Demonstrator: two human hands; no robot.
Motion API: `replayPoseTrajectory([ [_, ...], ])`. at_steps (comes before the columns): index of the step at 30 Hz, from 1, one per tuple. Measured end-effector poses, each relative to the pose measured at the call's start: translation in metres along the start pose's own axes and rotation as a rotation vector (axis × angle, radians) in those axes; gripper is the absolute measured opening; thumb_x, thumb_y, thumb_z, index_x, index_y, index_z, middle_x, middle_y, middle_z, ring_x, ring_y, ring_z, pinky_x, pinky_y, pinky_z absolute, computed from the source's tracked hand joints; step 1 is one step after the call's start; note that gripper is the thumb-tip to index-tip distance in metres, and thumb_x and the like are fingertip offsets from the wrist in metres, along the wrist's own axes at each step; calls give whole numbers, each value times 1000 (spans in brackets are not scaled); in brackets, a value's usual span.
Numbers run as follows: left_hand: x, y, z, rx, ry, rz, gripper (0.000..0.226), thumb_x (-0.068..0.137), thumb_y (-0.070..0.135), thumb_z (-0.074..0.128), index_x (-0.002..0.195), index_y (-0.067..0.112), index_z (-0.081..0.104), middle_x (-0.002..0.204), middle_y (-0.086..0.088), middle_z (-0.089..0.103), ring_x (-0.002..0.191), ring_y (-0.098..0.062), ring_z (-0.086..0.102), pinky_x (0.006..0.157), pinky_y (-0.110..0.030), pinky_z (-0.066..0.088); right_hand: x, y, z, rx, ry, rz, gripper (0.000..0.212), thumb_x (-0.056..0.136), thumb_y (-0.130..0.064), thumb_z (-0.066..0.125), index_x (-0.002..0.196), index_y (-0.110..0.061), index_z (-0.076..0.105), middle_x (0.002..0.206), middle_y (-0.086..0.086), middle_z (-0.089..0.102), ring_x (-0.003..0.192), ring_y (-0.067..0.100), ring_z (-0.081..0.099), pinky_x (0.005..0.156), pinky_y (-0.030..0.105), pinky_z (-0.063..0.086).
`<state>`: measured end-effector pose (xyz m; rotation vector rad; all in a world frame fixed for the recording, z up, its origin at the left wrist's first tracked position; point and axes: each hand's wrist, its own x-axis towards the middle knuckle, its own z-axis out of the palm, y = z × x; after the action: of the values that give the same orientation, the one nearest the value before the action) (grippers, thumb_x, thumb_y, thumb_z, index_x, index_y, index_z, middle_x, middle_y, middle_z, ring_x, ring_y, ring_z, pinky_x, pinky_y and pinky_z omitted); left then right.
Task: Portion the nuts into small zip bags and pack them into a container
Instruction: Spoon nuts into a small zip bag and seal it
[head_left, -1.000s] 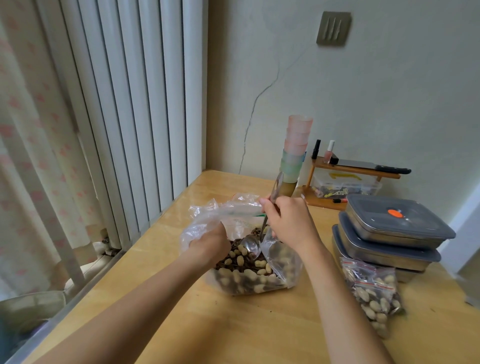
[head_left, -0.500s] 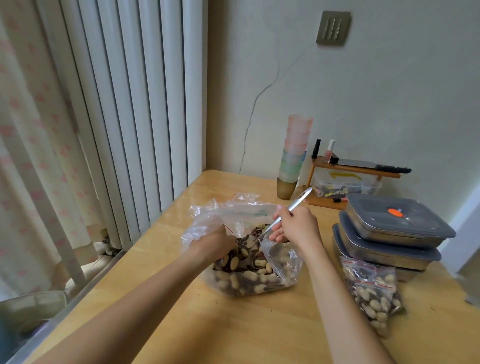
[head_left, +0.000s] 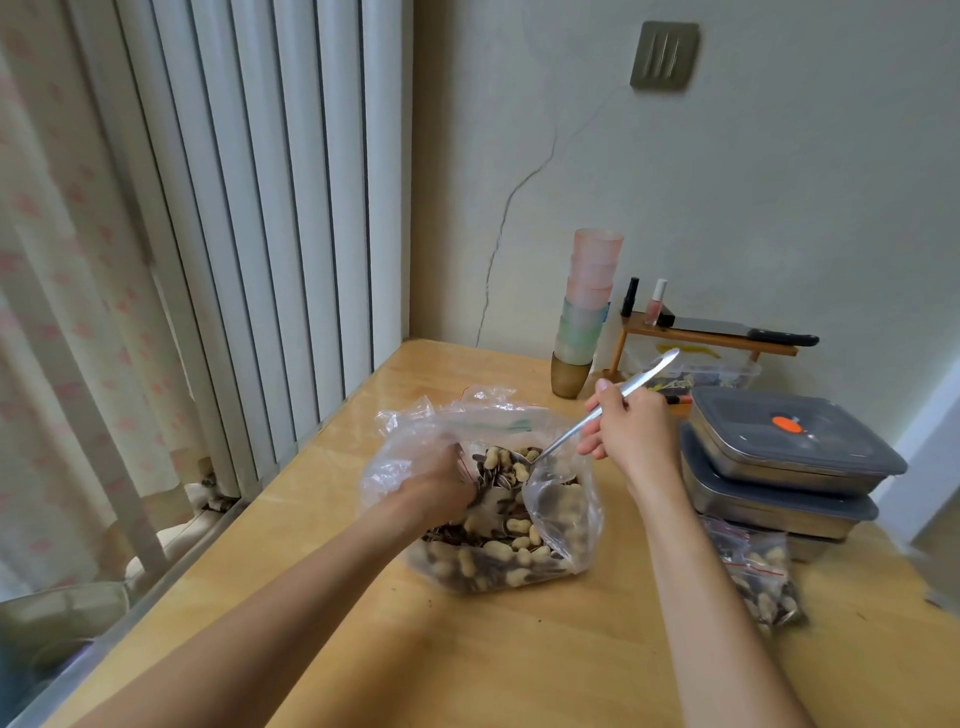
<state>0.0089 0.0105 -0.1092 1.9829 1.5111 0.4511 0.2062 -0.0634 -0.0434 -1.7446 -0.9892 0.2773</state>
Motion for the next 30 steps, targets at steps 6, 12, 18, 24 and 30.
replayPoseTrajectory([
  [6,-1,-1,5,-27,-49,142,49,84,18,68,128,20,45,99,0,66,92,-18,66,80,-40,59,-5,-9,4,-33,48,-58,36,108,-31,48,88,-8,67,63,8,71,43,13,66,41,15,46],
  [12,2,-2,11,14,-53,245,60,85,28,78,132,14,43,103,0,69,92,-18,65,83,-41,56,-11,-17,8,-173,39,-290,37,108,-31,49,84,-11,68,57,2,67,44,4,63,57,16,54],
  [18,4,-1,16,-13,-32,225,49,86,34,78,117,17,44,92,1,62,80,-14,58,63,-29,44,-21,-32,15,-269,-46,-538,38,107,-32,52,87,-6,72,68,2,66,56,18,67,64,40,58],
  [24,6,-3,17,-77,-32,215,43,87,32,76,112,21,44,89,7,60,73,-4,53,58,-22,38,-23,-33,17,-290,38,-563,41,107,-34,50,80,-8,67,63,1,62,57,18,66,63,40,56],
  [30,6,-4,17,-142,-40,228,42,87,29,78,112,22,46,89,11,54,74,-1,51,56,-14,39,-22,-33,13,-290,6,-557,40,107,-35,49,84,-8,68,68,2,63,59,21,68,58,43,56],
])
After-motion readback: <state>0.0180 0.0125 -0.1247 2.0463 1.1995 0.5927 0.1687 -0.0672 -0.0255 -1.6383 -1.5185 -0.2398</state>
